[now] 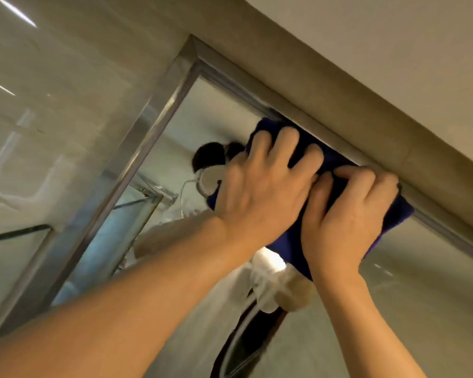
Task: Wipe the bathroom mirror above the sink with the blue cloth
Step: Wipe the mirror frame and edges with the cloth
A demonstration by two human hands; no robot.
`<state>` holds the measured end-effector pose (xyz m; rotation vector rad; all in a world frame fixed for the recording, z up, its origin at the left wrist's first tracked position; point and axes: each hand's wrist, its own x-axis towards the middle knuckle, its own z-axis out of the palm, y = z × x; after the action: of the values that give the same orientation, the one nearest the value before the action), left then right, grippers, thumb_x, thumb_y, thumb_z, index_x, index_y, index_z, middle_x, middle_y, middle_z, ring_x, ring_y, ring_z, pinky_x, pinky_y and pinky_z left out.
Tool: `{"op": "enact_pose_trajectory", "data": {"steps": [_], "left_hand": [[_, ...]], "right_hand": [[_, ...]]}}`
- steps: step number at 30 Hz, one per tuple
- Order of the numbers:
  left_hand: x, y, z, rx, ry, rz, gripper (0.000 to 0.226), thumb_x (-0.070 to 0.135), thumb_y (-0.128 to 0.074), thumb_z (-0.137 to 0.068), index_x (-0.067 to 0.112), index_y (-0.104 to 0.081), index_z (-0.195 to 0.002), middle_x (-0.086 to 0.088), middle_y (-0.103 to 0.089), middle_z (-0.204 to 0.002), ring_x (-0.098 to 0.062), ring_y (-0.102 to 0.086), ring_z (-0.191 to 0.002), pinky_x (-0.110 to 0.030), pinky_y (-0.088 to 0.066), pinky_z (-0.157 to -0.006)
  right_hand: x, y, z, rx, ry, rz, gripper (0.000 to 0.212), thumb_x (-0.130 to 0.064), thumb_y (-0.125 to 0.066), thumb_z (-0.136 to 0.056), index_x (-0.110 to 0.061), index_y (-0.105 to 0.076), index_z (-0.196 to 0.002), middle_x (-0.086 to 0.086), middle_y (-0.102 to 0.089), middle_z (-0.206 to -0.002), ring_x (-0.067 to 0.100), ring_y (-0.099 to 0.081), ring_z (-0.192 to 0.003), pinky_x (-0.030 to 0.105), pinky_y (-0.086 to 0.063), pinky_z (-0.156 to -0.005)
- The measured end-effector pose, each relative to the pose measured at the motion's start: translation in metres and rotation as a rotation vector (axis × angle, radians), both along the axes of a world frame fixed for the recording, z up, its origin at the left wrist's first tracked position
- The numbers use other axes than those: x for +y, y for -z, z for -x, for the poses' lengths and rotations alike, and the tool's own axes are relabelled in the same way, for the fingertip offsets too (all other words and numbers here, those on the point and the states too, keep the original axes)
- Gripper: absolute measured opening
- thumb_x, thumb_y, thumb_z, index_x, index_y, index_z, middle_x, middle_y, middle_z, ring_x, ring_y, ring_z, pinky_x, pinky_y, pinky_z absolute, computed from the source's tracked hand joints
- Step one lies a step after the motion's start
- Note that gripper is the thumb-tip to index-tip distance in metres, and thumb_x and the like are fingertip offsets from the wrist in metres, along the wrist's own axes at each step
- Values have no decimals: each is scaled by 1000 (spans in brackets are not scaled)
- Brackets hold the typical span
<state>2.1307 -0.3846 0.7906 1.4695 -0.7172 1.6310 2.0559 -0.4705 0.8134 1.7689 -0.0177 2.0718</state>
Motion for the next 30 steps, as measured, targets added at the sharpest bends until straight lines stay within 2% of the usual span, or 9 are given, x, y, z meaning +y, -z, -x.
{"op": "enact_pose_trajectory", "data": {"steps": [5,8,10,14,16,19,22,27,30], "left_hand": [[7,-1,-10,-33,2,36,27,36,-51,-97,18,-66,-111,-10,-59,-97,-28,-54,-76,-29,-28,-48],[38,6,-43,4,-90,55,33,38,-48,-98,16,-62,-118,-14,-58,-103,-32,-54,-81,-35,-31,-58],[60,10,-65,43,-181,92,34,37,-46,-99,16,-59,-122,-15,-57,-105,-34,-53,-83,-39,-27,-65],[70,12,-74,86,-256,96,33,36,-43,-101,16,-57,-123,-15,-57,-107,-34,-50,-90,-41,-26,-71],[64,14,-70,102,-281,121,31,34,-43,-101,15,-56,-123,-16,-57,-109,-33,-44,-96,-43,-28,-74],[50,10,-60,10,-348,171,20,21,-49,-100,10,-60,-112,-17,-60,-111,-30,-37,-103,-41,-29,-79],[26,3,-40,-89,-260,154,14,14,-54,-95,6,-63,-103,-16,-62,-111,-29,-38,-103,-38,-30,-78],[-23,4,8,-42,-80,146,24,22,-52,-97,10,-62,-115,-14,-60,-113,-33,-46,-103,-39,-34,-76],[-54,0,42,-59,-29,139,21,21,-53,-96,10,-63,-112,-13,-60,-111,-31,-45,-102,-40,-34,-76]], "right_hand": [[3,1,-5,40,-8,2,17,-8,-56,-93,8,-56,-100,27,-53,-102,37,-50,-92,32,-35,-77],[33,-2,-37,97,-66,61,23,-11,-60,-92,8,-58,-103,25,-56,-101,35,-50,-90,34,-37,-79],[56,-5,-59,136,-112,100,24,-12,-63,-90,8,-58,-103,24,-56,-101,36,-53,-88,37,-41,-77],[66,-5,-69,142,-136,118,18,-12,-63,-90,4,-62,-97,23,-55,-102,34,-53,-88,29,-38,-72],[64,-4,-66,153,-151,139,15,-13,-62,-92,2,-62,-93,22,-55,-100,33,-50,-85,33,-40,-67],[52,-7,-59,108,-105,172,13,-14,-61,-91,-2,-65,-89,19,-58,-97,33,-49,-80,38,-39,-67],[27,-7,-39,49,-60,174,15,-17,-60,-93,-4,-66,-89,16,-62,-97,32,-49,-79,39,-37,-68],[-24,-11,11,64,-54,144,19,-20,-61,-94,-2,-66,-92,18,-60,-98,33,-50,-80,40,-38,-69],[-56,-11,45,67,-73,115,21,-23,-61,-94,-2,-65,-92,18,-58,-98,32,-49,-82,42,-39,-68]]}}
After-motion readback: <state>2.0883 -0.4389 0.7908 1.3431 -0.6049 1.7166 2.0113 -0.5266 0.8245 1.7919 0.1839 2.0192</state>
